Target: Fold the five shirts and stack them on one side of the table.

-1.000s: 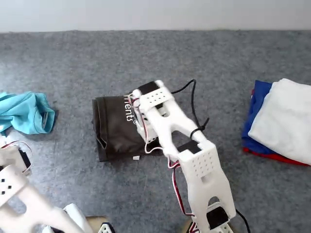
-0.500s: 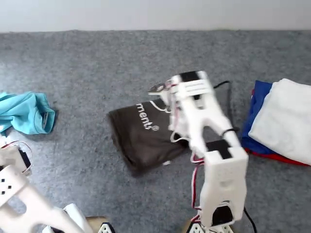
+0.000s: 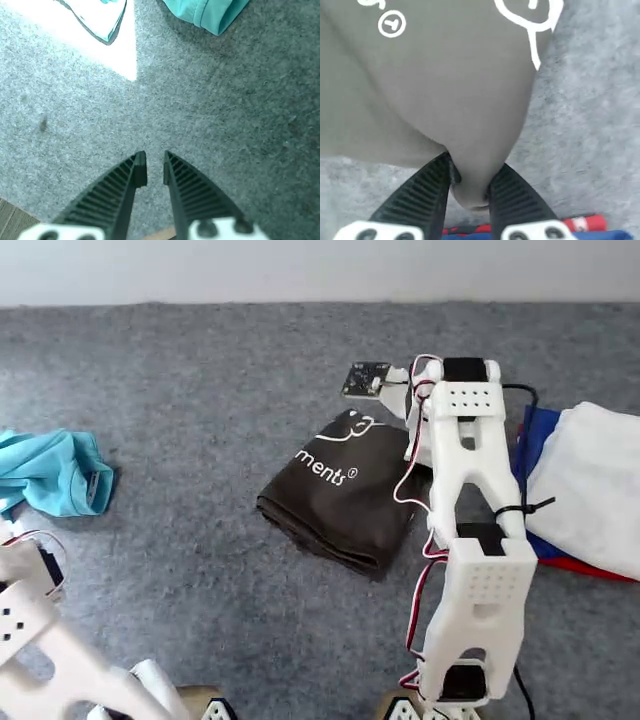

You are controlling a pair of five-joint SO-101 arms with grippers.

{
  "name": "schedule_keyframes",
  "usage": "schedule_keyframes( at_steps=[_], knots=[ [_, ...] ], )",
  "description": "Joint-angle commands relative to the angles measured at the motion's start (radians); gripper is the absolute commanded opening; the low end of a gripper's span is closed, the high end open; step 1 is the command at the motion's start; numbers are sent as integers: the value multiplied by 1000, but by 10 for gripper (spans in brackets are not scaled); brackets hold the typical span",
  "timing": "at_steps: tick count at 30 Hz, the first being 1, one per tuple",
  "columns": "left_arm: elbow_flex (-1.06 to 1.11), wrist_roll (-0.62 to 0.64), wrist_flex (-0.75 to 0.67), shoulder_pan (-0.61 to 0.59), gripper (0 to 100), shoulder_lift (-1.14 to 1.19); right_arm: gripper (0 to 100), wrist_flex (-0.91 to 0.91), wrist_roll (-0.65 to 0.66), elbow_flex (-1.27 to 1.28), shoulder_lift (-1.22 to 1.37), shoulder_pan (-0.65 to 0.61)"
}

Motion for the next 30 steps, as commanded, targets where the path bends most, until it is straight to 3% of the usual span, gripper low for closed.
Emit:
schedule_keyframes(
  at_steps=[1,6,8,15,21,26,30],
  knots=[
    [-5,-2,-8,2,72,-9,83,53,-184,-95,-10,-35],
    [-4,-3,-9,2,72,-8,277,113,-522,-195,-10,-25],
    [-4,-25,-9,2,72,-8,315,180,-589,-229,-10,-18],
    [-4,-100,-9,2,72,-9,318,232,-812,-241,-41,-8],
    [-4,-98,-9,2,72,-8,320,234,-1249,-204,-125,-79],
    [-5,-98,-9,0,72,-8,321,232,-1323,21,-294,-159],
    [-5,-98,-9,0,72,-8,321,228,-1522,164,-384,-199]
  ],
)
